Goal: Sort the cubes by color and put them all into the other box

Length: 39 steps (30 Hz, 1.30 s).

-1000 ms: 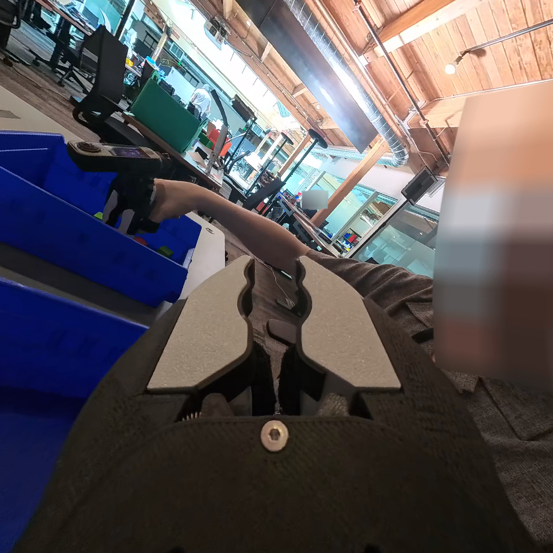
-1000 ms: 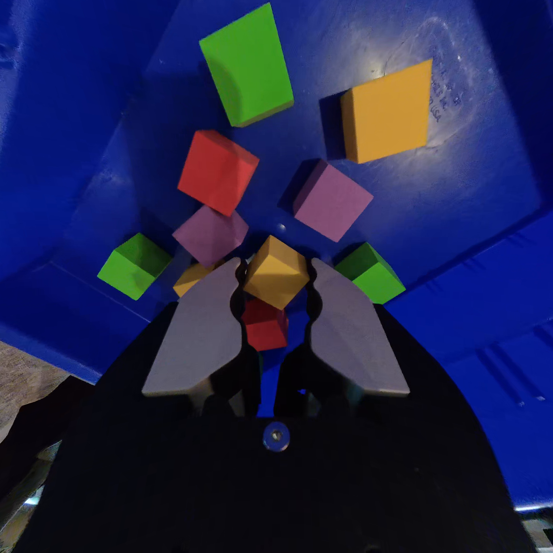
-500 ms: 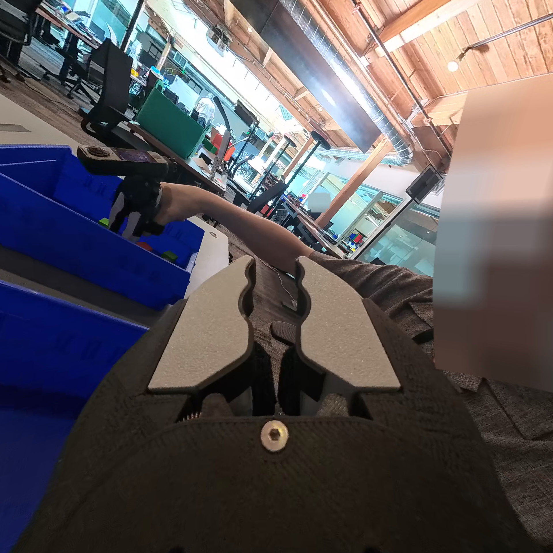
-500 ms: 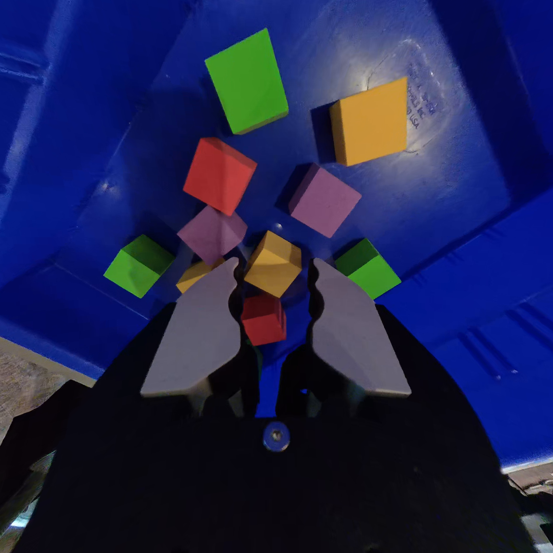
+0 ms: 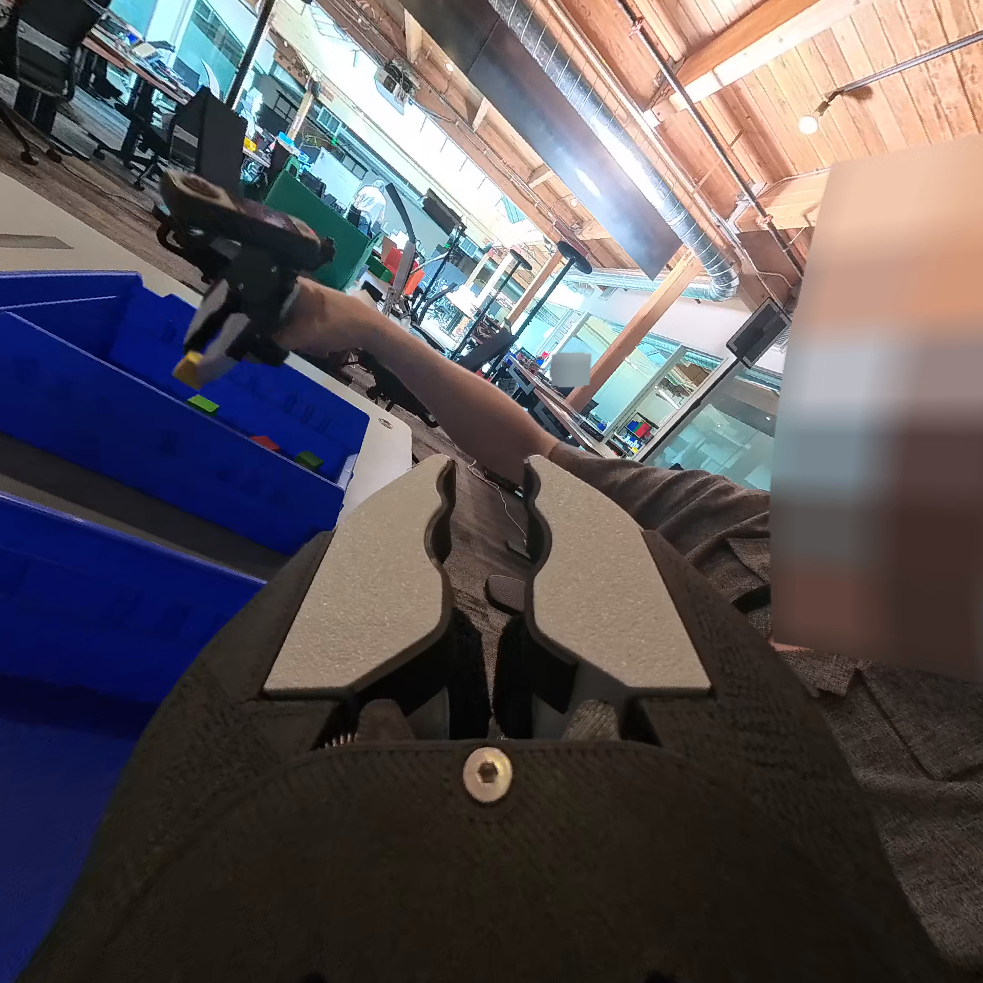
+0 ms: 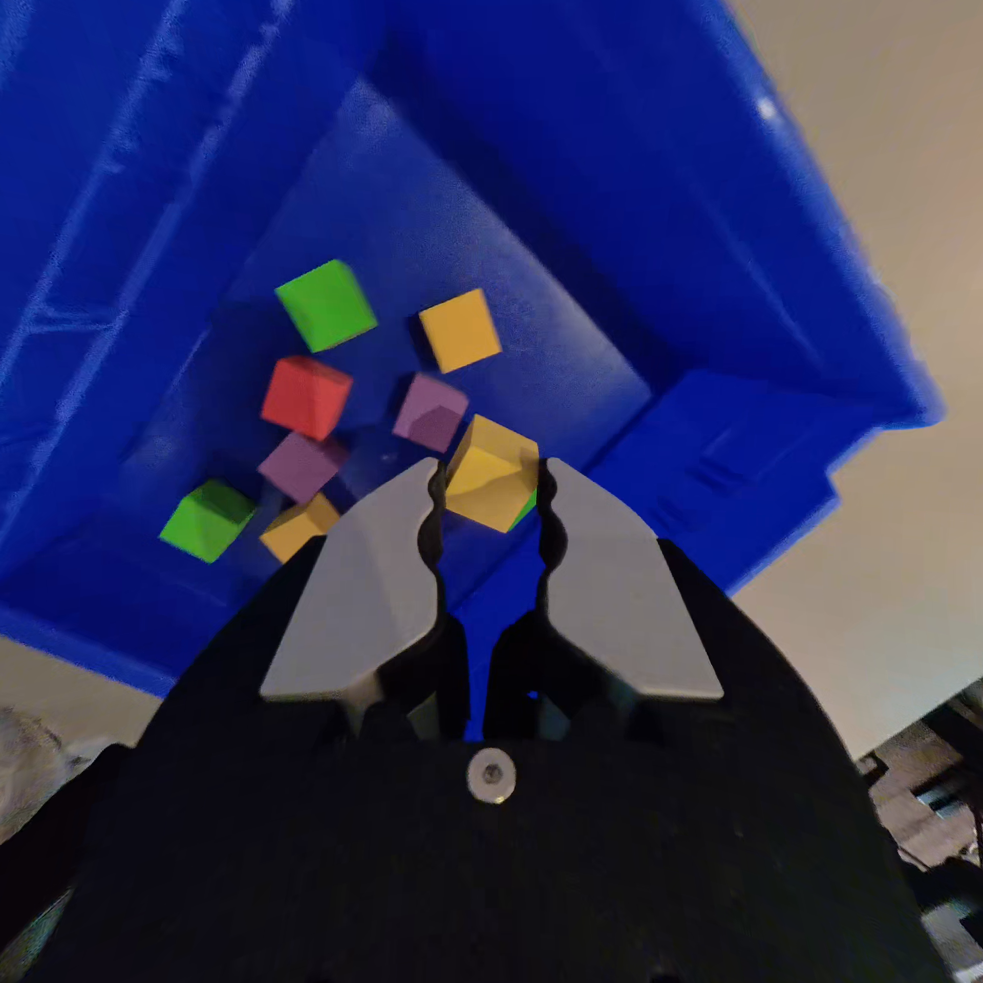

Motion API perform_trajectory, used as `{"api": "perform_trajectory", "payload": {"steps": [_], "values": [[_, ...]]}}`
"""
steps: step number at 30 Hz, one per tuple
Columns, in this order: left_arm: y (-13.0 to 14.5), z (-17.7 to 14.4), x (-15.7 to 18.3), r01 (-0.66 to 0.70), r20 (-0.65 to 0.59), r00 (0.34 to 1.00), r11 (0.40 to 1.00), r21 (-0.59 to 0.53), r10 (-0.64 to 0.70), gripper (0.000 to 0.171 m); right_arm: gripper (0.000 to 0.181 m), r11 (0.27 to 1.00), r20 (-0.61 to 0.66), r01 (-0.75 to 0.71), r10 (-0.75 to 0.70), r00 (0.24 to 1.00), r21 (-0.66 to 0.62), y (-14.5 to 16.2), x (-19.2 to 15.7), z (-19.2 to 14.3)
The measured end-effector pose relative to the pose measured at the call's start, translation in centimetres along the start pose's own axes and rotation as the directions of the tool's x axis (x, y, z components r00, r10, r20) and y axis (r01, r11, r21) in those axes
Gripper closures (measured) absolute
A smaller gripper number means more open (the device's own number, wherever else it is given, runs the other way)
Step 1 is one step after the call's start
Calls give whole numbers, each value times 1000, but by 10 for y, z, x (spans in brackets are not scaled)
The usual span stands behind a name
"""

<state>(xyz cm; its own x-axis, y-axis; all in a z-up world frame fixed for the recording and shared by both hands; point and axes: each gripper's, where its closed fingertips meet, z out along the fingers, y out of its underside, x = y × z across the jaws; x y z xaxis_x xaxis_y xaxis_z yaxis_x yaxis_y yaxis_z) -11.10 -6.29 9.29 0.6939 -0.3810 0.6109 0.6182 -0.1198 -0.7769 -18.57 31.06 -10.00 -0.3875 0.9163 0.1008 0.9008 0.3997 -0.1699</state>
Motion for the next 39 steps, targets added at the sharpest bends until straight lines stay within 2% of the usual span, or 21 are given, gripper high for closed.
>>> {"api": "perform_trajectory", "payload": {"steps": [7, 12, 23, 25, 26, 29, 34, 36, 39], "values": [[2, -1, -2, 8, 3, 1000, 1000, -10, -8, 148, 148, 987, -20, -55, 52, 998, -152, 8, 22, 38], [1, -4, -1, 2, 5, 1000, 1000, -5, -2, 148, 148, 965, 14, -88, 94, 995, -247, 27, 15, 42], [2, 0, 1, 1, -9, 1000, 1000, -15, -1, 148, 147, 959, 102, -127, 157, 982, -253, 28, 5, 47], [-1, -3, -5, -3, 28, 1000, 1000, -6, 4, 148, 139, 961, 106, -134, 164, 981, -243, 27, 4, 47], [-4, -7, -17, -10, 97, 995, 1000, -7, 10, 148, 135, 962, 103, -133, 162, 981, -238, 26, 4, 46], [-12, -21, -67, -36, 369, 927, 996, -78, 63, 138, 127, 968, 88, -132, 154, 984, -213, 25, 6, 37], [3, -28, -132, 88, 604, 784, 939, -333, 141, 117, 133, 993, 19, -105, 106, 994, -50, 14, 4, -4], [10, -29, -158, 157, 687, 710, 917, -367, 153, 116, 135, 995, 5, -86, 86, 996, 42, 9, -3, -21], [22, -33, -201, 275, 805, 580, 900, -339, 126, 118, 138, 986, -27, -59, 64, 998, 159, 3, -16, -40]]}}
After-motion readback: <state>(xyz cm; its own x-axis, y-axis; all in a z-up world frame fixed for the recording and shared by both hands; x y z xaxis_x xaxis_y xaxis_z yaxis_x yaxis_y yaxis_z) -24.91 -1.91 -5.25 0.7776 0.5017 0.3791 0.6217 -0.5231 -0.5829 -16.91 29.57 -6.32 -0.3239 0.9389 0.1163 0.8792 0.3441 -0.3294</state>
